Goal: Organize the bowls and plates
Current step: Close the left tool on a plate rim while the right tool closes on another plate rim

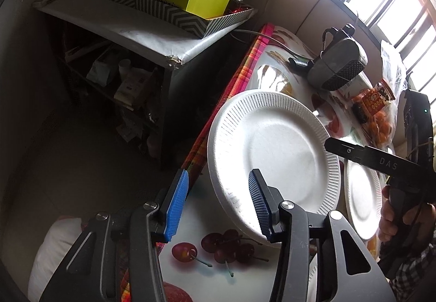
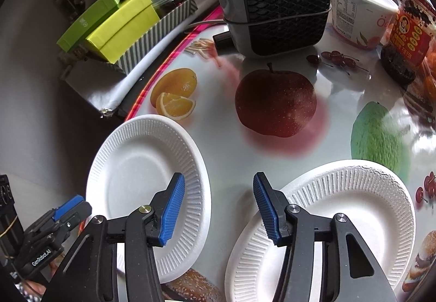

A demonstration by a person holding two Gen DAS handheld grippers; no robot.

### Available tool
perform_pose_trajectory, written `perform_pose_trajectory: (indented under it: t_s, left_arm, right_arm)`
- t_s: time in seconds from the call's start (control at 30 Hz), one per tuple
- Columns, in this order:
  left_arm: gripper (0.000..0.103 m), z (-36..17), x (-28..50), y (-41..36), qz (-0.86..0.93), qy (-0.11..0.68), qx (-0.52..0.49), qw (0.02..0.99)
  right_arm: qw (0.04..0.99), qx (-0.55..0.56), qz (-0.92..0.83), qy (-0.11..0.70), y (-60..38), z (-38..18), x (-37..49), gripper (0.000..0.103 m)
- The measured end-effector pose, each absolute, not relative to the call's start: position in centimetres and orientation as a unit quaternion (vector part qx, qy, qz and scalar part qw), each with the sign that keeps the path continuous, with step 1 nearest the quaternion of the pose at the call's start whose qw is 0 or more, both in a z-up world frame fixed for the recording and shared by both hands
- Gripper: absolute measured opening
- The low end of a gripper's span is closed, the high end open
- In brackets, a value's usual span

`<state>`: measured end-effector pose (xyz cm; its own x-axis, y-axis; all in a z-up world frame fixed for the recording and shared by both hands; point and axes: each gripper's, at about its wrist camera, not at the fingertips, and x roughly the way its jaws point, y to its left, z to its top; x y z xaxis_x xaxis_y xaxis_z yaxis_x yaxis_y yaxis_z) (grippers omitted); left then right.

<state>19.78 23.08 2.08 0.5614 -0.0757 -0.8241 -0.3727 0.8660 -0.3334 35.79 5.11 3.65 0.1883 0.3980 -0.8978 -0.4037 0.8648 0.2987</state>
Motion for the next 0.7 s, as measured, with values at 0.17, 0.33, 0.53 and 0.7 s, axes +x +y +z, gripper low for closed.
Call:
perform_pose_trajectory:
  t_s: [0.17, 0.33, 0.53, 0.7]
  left_arm:
    - [0.037, 2.05, 19.83, 22.87, 0.084, 0.461, -0.244, 0.849]
    - [0.031, 2.02, 19.93, 22.84, 0.082, 0.463, -0.244, 0.848]
    - [0.022, 2.06, 20.02, 22.68, 0.080, 0.463, -0.242, 0.849]
    - [0.020, 2.18, 20.00, 22.59, 0.080, 0.461, -0.238, 0.851]
  right_arm:
    - [0.765, 0.002, 0.267, 0.586, 5.27, 3.38, 35.74, 0.037]
    - [0.762, 0.000, 0.273, 0.587, 5.32, 3.32, 35.65, 0.027]
    - [0.763, -0.001, 0.278, 0.584, 5.67, 3.60, 35.48, 0.017]
    - [0.762, 0.000, 0.278, 0.584, 5.57, 3.57, 35.41, 0.014]
